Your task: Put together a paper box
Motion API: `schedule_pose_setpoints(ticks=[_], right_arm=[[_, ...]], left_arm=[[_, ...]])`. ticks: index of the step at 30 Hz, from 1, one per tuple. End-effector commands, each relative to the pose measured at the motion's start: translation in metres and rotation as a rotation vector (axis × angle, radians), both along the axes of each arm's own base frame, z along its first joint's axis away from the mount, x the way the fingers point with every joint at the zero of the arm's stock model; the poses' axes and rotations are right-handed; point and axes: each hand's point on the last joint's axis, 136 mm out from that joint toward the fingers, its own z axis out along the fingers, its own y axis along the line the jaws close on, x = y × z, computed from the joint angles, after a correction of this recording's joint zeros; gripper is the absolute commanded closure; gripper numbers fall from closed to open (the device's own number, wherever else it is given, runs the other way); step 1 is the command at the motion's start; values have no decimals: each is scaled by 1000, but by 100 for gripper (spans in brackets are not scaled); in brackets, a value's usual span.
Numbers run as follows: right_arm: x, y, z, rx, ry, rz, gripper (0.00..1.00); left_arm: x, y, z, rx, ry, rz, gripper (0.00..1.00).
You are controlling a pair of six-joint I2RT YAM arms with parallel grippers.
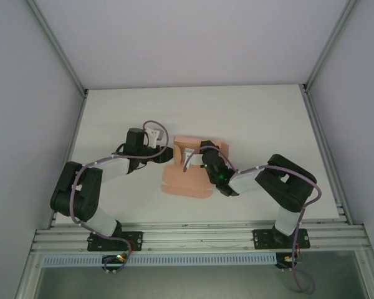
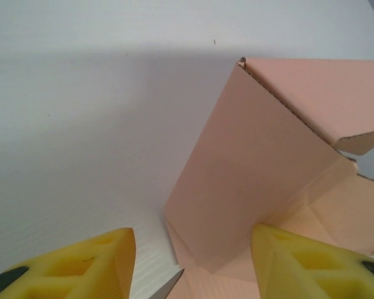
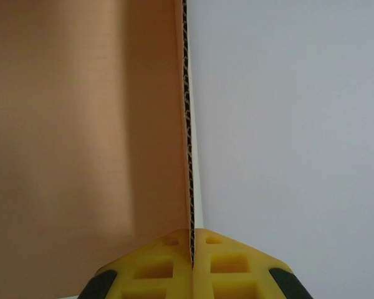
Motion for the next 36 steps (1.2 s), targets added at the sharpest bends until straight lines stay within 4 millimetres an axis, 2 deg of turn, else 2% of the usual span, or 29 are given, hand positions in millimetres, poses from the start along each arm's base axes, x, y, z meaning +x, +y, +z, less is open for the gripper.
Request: schedule_pose_setpoints(ticks=[1,9,17,23,27,32,36], right_arm=[[5,-5,16,23,-48,-18,100],[7,-5,25,47,-17,-9,100],[6,1,16,64,-9,10,100],[-7,2,5,67,22,36,100],[-28,9,-14,23,79,74,100],[-39,-2,-31,5,105,28,100],[-40,-4,-34,5,123,21,100]], left_arm=[[0,1,7,48,-80,-20,48],[5,-12,13,18,-114,-83,51],[15,-24,5,9,-165,-120,51],[30,-10,-10,87,-212,-22,53],[19,-25,-8,110,-272,-49,53],[7,-25,-11,112,-316,-61,48],[15,-20,-11,139,-336,-14,59]])
